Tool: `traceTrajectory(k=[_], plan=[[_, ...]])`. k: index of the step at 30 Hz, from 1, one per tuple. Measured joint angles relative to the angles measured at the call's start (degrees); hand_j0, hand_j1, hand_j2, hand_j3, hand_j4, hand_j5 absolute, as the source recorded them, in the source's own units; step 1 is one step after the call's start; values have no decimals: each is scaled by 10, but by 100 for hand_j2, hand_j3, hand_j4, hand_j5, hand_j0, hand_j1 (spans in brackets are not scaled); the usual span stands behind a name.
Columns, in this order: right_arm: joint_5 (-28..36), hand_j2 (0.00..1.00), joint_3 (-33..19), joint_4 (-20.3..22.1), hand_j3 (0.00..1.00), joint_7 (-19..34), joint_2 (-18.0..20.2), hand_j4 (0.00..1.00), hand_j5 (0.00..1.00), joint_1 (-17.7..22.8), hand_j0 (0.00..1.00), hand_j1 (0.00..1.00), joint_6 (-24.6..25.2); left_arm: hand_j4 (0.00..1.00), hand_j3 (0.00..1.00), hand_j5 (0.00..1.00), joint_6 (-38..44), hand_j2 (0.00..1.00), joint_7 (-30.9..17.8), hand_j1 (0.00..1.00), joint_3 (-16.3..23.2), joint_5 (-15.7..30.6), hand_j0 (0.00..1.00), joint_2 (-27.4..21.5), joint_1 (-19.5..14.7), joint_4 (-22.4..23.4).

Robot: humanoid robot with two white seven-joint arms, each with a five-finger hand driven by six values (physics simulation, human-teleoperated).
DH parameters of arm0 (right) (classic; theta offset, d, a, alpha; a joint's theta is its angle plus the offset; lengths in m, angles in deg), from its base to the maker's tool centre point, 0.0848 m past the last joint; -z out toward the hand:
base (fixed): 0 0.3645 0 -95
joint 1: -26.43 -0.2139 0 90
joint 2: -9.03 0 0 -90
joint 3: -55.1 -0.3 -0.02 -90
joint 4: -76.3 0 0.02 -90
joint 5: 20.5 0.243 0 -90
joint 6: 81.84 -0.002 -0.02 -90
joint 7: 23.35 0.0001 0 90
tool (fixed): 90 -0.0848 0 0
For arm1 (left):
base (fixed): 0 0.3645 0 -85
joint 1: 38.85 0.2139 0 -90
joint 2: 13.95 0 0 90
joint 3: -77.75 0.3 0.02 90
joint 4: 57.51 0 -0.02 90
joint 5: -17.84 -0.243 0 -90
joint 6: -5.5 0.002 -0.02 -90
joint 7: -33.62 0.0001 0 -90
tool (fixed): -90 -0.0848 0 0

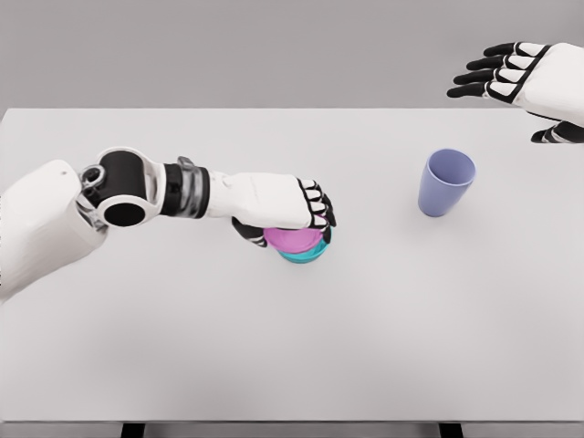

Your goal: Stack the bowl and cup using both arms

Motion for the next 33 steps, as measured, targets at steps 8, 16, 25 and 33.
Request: traceTrajectory(k=[8,16,25,33], plan=[[0,100,0,0,100,0,1,100,100,0,100,100,0,68,68,68,-2,68,0,68,2,-1,68,12,-1,19],[0,100,0,1,100,0,2,100,100,0,100,100,0,68,68,68,-4,68,0,68,2,-2,68,19,-1,34],[0,100,-1,0,100,0,8,100,100,0,100,100,0,69,69,69,-4,69,0,69,2,-1,69,22,0,42],[-1,100,-7,0,100,0,8,100,100,0,100,100,0,69,69,69,-4,69,0,69,2,-2,69,29,0,52]])
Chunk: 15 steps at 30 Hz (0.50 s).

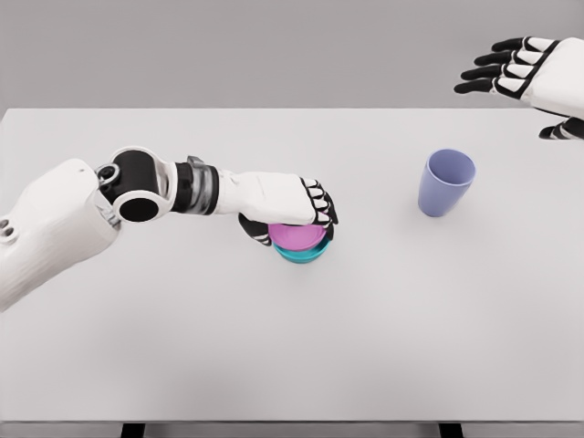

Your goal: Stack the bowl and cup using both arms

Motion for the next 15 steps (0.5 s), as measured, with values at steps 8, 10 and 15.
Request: traceTrajectory(k=[8,10,15], plan=[[0,100,-2,0,100,0,1,100,100,0,100,100,0,100,100,100,0,100,0,100,0,1,100,0,0,1],[0,100,-2,0,100,0,1,100,100,0,100,100,0,100,100,100,0,100,0,100,0,1,100,0,0,0],[-1,100,-4,-1,100,0,5,100,100,6,100,100,0,100,100,100,-1,100,0,100,-1,3,100,-1,-1,0]])
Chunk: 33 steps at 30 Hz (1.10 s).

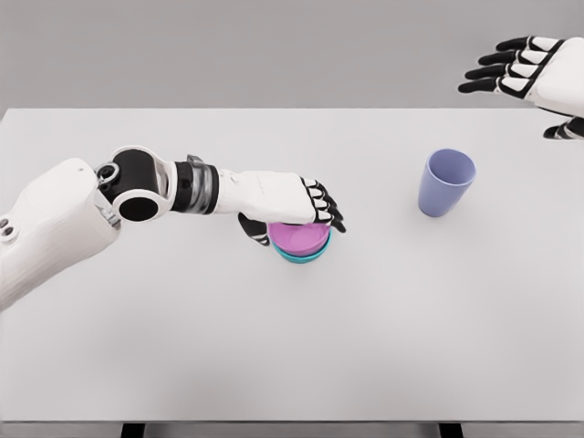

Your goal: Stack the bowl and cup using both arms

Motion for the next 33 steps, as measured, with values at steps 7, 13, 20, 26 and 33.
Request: traceTrajectory(k=[7,13,20,26,33], plan=[[-2,100,-2,-41,100,0,26,100,100,18,100,100,0,100,100,100,-2,100,0,100,-26,48,100,-17,-6,-23],[24,100,-31,-41,100,0,44,100,100,16,100,100,0,100,100,100,-9,100,0,100,-100,279,100,-99,14,-49],[59,100,48,-14,100,0,40,100,100,-11,100,100,0,100,100,100,-38,100,0,100,-123,575,100,-249,123,-54],[7,100,200,-28,100,0,5,100,100,-113,100,100,0,100,100,100,-43,100,0,100,-205,615,100,-294,273,-39],[-8,100,277,-73,100,0,-28,100,100,-177,100,100,1,100,100,100,-42,100,0,100,-269,619,100,-298,279,-34]])
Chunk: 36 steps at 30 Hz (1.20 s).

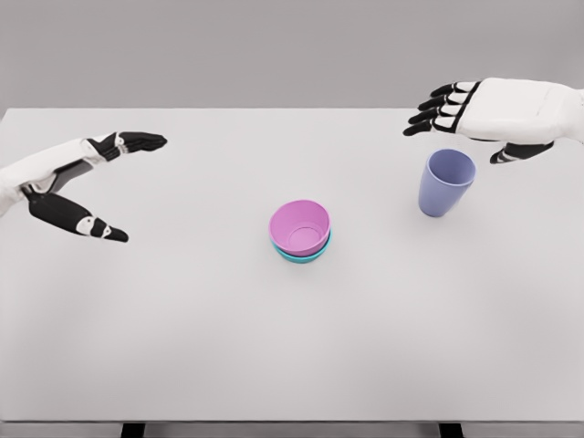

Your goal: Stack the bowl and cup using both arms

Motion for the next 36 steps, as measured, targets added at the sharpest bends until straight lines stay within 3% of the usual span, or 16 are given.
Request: traceTrajectory(k=[6,25,36], plan=[[-14,100,57,-53,100,0,-23,100,100,-7,100,100,-1,100,100,100,-1,100,0,100,-5,-1,100,2,1,0],[-18,100,111,-166,100,0,-61,100,100,-41,100,100,0,100,100,100,-1,100,0,100,-7,-2,100,7,4,1],[-22,100,137,-208,100,0,-83,100,100,-55,100,100,0,100,100,100,-1,100,0,100,-7,-2,100,9,4,2]])
